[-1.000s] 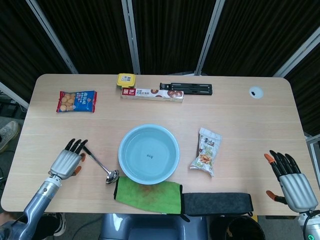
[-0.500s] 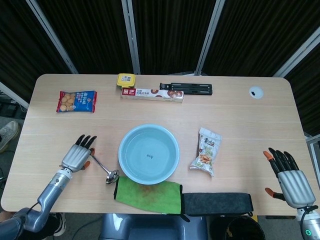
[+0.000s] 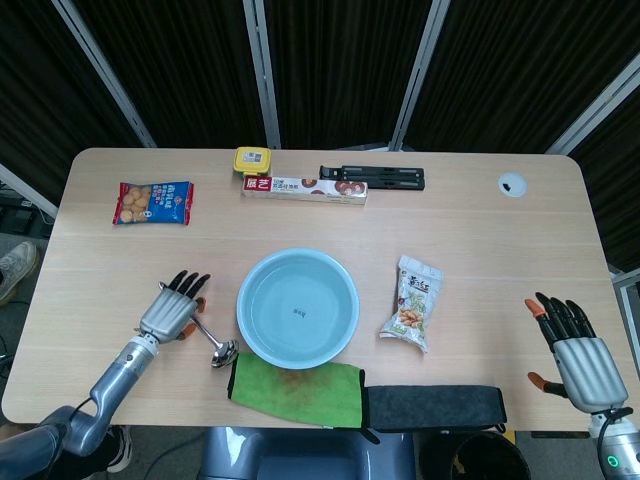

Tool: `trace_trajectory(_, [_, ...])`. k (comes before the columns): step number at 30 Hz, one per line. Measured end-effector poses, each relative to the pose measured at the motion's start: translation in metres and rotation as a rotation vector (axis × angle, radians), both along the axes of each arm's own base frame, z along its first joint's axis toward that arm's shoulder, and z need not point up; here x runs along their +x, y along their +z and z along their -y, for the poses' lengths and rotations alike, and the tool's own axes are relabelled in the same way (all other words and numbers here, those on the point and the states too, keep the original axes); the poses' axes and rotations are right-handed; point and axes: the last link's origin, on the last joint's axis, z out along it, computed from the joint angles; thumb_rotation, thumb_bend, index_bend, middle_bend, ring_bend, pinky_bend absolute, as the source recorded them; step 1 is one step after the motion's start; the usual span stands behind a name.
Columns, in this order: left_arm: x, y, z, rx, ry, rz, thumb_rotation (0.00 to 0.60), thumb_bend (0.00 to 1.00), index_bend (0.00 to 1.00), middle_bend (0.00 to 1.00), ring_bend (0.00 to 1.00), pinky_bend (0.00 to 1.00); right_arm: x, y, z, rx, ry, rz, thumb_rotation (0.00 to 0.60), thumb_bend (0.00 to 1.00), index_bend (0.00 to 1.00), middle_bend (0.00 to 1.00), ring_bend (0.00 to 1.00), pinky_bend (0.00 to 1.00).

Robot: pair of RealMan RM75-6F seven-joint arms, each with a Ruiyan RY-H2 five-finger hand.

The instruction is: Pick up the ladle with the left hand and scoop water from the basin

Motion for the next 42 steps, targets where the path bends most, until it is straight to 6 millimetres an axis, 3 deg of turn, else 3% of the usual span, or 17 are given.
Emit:
trace_trajectory(18, [0.0,-0.004,0.0,0.022,-0.022,-0.007,0.6,0.41,0.58,0.0,0.0,0.0,-0.002,0.007,-0.001,-0.032,-0.003,0.012,0.6,0.0,0.0,0.0,0.0,0.0])
trace_trajectory(30, [0.005,0.028,0.017,0.078,-0.089,0.053,0.6,0.41,0.59,0.0,0.0,0.0,0.001,-0.001,-0.002,-0.018,0.009,-0.008,0.6,0.0,0.0,0.0,0.0,0.0])
trace_trajectory(42, [0.022,0.069,0.061,0.076,-0.176,0.142,0.6,0.41,0.6,0.0,0.0,0.0,0.004,-0.006,-0.005,-0.011,0.026,-0.016,0.6,0.0,0.0,0.0,0.0,0.0])
